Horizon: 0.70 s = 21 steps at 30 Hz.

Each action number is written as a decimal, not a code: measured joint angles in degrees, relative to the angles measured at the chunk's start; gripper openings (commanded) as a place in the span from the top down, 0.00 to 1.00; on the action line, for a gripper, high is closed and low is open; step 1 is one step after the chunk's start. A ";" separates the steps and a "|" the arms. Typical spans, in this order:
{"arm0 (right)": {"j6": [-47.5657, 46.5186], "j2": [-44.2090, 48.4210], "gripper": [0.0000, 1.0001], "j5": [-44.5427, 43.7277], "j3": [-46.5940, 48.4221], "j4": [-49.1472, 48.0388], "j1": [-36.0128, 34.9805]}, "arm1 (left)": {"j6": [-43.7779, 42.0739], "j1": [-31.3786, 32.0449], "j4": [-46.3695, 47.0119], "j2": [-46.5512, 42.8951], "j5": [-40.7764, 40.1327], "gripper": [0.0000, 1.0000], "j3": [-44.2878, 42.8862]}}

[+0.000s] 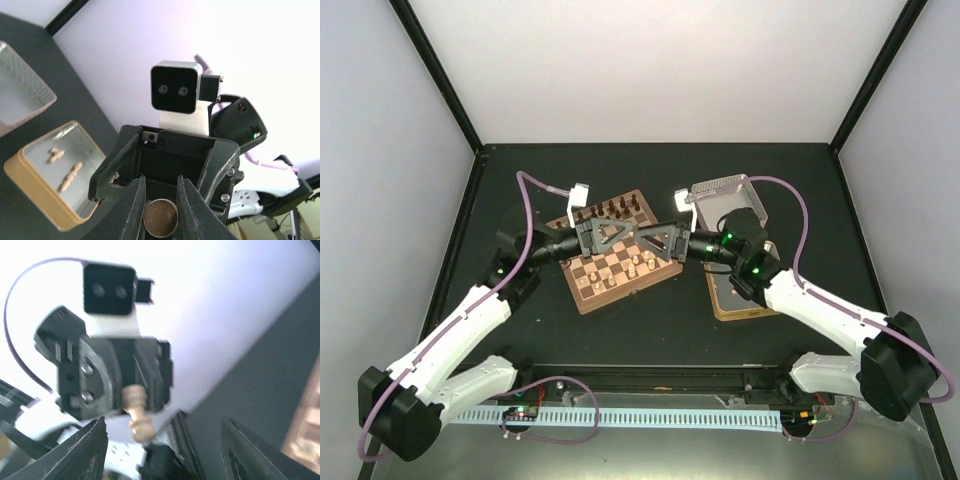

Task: Set up the chess pieces on the board
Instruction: Place the chess piece on the chessboard.

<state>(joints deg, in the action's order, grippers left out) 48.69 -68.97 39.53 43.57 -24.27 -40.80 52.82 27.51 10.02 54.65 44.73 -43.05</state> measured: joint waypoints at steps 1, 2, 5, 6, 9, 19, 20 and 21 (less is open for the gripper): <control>4.02 -0.61 0.36 -0.66 -0.02 -4.46 0.00 | 1.18 0.00 1.44 -0.31 -0.94 0.90 -0.07; 7.06 -1.20 0.35 -1.09 0.00 -7.82 0.00 | 1.92 0.00 2.51 -0.46 -1.42 0.90 -0.11; 15.34 -3.15 0.38 -1.33 0.11 -16.96 -0.04 | 4.00 0.00 5.53 -0.70 -3.34 0.90 -0.22; 17.35 -3.78 0.40 -1.33 0.24 -18.97 -0.07 | 4.55 0.00 6.54 -0.70 -3.89 0.90 -0.22; 22.10 -5.14 0.43 -1.44 0.44 -23.30 -0.17 | 6.10 0.00 8.68 -0.70 -5.14 0.90 -0.22; 29.97 -7.74 0.61 -1.03 1.84 -28.68 -1.49 | 8.04 0.00 12.44 -0.70 -7.23 0.90 -0.20; 30.45 -8.15 0.63 -1.03 2.21 -29.07 -1.55 | 8.15 0.00 12.57 -0.70 -7.23 0.90 -0.20; 30.95 -8.57 0.65 -1.01 2.56 -29.49 -1.57 | 8.33 0.00 12.76 -0.70 -7.23 0.90 -0.20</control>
<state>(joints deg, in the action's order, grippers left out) 79.64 -77.54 38.52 46.13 -53.76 -42.37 61.14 27.51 22.79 53.95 37.50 -43.24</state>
